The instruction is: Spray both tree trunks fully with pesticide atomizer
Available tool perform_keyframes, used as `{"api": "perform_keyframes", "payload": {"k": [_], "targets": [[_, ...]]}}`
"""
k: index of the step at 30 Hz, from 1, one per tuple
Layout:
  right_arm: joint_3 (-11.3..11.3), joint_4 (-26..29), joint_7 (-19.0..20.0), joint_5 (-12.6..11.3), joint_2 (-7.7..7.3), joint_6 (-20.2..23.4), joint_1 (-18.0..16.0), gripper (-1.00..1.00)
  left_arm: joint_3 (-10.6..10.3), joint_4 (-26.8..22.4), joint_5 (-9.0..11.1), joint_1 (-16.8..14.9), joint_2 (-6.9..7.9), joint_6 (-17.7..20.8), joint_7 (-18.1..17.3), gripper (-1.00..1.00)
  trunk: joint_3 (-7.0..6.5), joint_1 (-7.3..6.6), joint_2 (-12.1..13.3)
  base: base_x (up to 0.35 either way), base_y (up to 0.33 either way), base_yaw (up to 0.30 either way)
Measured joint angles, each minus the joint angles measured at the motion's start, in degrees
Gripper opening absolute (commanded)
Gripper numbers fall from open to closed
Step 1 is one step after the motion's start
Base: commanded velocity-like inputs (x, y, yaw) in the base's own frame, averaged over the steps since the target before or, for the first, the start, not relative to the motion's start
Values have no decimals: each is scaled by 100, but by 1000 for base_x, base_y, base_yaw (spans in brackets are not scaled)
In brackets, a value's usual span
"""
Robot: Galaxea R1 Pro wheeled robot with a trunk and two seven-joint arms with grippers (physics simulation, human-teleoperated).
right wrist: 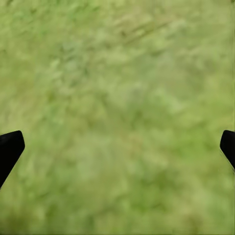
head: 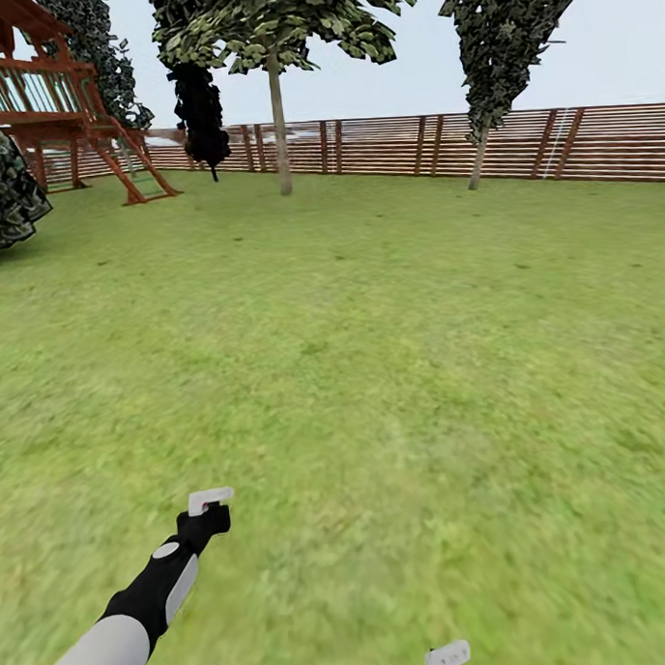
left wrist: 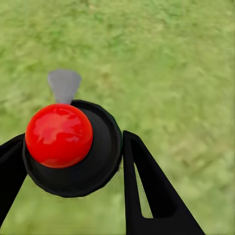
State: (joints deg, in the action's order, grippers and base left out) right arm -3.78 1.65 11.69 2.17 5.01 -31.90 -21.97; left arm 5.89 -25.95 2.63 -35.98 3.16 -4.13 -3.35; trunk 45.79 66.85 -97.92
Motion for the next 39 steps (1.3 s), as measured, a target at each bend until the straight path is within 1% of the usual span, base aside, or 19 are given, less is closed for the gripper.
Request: {"api": "perform_keyframes", "payload": {"k": [39], "targets": [[0,-3,0,2,0,0,0,100,8,-5,1,2,-1,-10,-7,-100,0,0,0,338,12,0]]}}
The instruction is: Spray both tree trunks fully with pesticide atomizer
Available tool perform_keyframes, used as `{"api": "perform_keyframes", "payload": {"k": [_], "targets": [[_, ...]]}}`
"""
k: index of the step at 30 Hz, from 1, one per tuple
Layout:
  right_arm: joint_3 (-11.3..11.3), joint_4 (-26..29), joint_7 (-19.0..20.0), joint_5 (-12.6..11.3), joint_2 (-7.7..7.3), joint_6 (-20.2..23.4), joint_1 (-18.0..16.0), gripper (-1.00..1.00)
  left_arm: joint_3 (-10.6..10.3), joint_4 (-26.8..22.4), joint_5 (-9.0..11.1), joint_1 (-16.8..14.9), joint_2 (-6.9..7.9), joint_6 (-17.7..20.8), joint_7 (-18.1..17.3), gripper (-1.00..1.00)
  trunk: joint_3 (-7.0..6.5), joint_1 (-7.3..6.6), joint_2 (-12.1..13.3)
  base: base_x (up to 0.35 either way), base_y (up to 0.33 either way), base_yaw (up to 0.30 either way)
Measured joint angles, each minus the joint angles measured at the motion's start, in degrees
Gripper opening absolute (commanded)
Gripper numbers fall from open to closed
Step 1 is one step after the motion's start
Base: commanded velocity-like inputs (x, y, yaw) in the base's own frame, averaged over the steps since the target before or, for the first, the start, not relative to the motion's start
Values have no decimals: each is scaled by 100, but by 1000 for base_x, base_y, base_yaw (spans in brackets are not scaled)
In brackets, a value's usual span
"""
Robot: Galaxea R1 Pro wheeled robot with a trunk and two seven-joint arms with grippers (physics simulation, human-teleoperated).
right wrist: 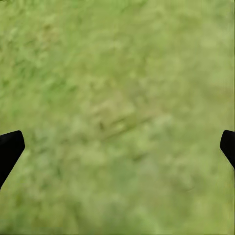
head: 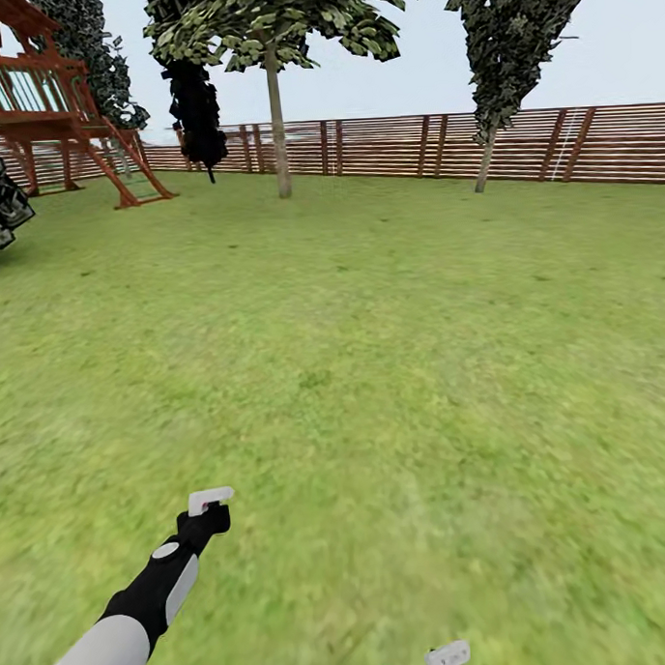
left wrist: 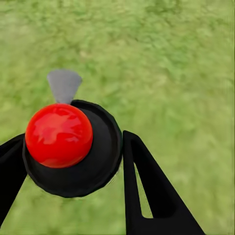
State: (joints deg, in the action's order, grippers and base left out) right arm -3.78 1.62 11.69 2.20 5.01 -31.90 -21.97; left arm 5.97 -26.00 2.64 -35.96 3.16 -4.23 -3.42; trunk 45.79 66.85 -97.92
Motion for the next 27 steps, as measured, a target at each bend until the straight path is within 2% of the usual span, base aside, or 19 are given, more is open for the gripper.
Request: {"api": "perform_keyframes", "payload": {"k": [27], "targets": [[0,-1,0,-1,0,0,0,100,1,7,0,-1,-8,-8,7,-100,0,0,0,338,7,0]]}}
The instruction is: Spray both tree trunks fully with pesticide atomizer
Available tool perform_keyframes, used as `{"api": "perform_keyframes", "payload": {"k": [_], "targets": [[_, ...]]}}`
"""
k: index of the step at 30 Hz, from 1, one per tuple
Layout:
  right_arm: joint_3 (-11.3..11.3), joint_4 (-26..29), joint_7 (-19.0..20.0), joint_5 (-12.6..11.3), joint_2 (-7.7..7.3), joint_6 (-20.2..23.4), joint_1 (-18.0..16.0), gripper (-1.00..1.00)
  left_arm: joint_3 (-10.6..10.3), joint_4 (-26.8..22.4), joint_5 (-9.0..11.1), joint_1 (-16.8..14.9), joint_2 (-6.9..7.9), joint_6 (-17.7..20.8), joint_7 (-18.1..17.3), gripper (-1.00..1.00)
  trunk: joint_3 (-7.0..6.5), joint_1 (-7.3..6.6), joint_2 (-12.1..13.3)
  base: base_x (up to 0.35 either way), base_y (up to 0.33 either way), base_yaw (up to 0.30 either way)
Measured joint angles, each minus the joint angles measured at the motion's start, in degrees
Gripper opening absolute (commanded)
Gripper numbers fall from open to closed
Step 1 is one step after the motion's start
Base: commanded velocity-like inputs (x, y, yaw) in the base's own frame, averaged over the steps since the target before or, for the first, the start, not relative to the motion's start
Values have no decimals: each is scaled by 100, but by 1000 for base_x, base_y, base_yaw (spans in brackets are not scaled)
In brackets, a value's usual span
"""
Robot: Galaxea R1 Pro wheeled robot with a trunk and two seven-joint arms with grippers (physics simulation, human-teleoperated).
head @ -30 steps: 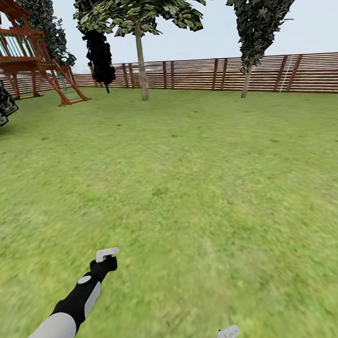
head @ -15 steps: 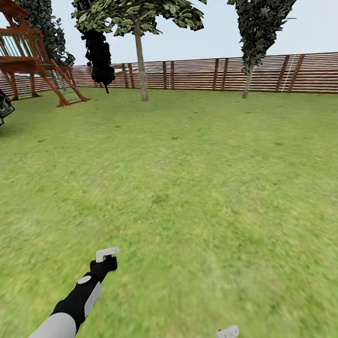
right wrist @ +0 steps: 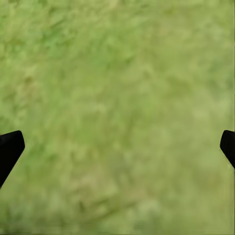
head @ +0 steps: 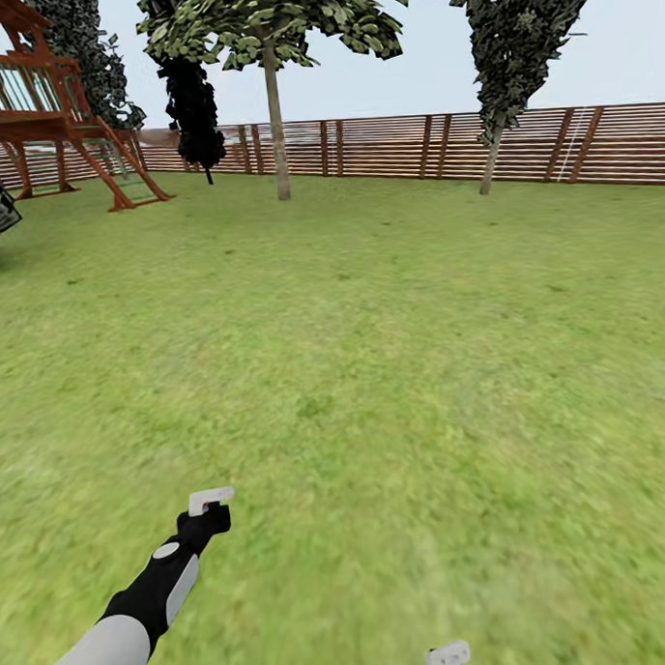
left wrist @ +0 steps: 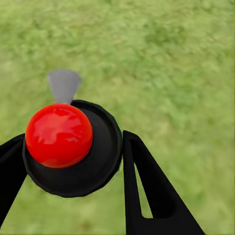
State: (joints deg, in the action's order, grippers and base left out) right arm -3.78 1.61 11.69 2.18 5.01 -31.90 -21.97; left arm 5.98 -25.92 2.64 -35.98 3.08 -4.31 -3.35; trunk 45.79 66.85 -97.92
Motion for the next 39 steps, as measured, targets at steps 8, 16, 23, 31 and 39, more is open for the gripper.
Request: {"api": "perform_keyframes", "payload": {"k": [8,16,23,31,39], "targets": [[0,3,0,-1,0,0,0,100,0,0,0,1,0,6,0,-100,0,0,0,338,7,0],[0,0,0,0,0,1,0,100,0,0,0,0,0,9,0,-100,0,0,0,338,12,0],[0,3,0,-2,0,0,0,100,-2,0,0,2,-9,9,0,-100,0,0,0,338,1,0],[0,2,0,-1,0,0,0,100,0,0,-6,2,-44,1,3,-100,0,0,0,338,0,0],[0,0,0,0,0,0,0,100,-1,0,-3,-2,-45,8,1,-100,0,0,0,338,0,0]]}}
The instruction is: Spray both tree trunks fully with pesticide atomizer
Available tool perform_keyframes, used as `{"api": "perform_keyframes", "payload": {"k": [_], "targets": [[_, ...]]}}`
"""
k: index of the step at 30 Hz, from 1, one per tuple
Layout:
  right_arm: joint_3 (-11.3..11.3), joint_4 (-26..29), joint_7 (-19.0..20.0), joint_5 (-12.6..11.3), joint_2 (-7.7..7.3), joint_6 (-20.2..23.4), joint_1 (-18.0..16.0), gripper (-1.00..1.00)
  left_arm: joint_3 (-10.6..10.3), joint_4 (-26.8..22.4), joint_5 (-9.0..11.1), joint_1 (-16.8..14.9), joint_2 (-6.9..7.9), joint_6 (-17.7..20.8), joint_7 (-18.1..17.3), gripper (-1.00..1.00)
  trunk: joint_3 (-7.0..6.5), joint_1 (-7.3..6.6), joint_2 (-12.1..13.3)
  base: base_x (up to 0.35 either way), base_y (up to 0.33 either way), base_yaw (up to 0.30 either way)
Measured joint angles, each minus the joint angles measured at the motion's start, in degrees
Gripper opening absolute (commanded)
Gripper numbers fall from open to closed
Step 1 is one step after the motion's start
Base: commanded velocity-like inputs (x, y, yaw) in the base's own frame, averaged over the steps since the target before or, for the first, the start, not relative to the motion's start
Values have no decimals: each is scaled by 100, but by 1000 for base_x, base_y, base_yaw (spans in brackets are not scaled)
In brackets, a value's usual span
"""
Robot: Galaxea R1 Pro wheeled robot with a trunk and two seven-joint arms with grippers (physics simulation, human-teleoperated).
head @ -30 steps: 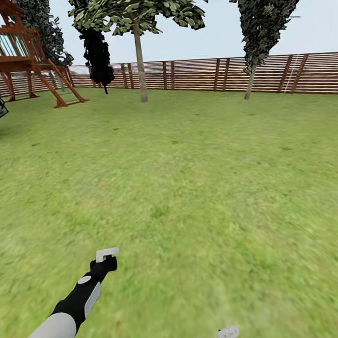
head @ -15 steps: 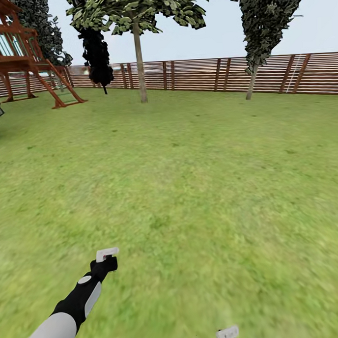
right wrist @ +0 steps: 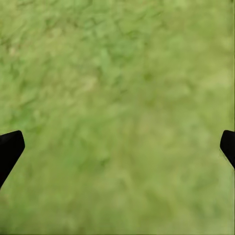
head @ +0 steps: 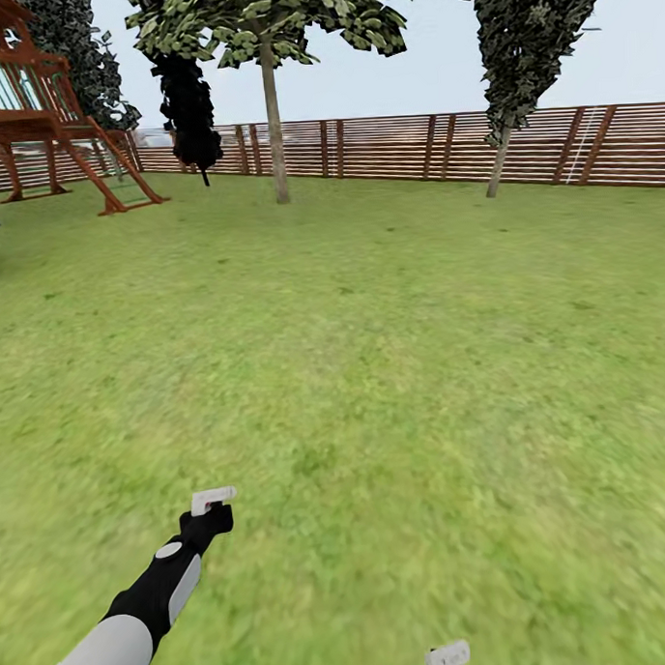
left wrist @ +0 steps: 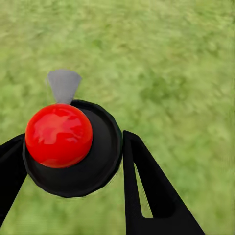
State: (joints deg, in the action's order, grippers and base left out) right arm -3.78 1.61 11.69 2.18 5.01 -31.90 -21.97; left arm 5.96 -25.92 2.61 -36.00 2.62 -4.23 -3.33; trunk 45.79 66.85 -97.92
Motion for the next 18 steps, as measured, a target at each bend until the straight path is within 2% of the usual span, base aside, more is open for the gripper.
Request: {"api": "perform_keyframes", "payload": {"k": [18], "targets": [[0,4,0,0,0,0,0,100,-5,3,-3,3,-7,-5,0,-100,0,0,0,338,0,0]]}}
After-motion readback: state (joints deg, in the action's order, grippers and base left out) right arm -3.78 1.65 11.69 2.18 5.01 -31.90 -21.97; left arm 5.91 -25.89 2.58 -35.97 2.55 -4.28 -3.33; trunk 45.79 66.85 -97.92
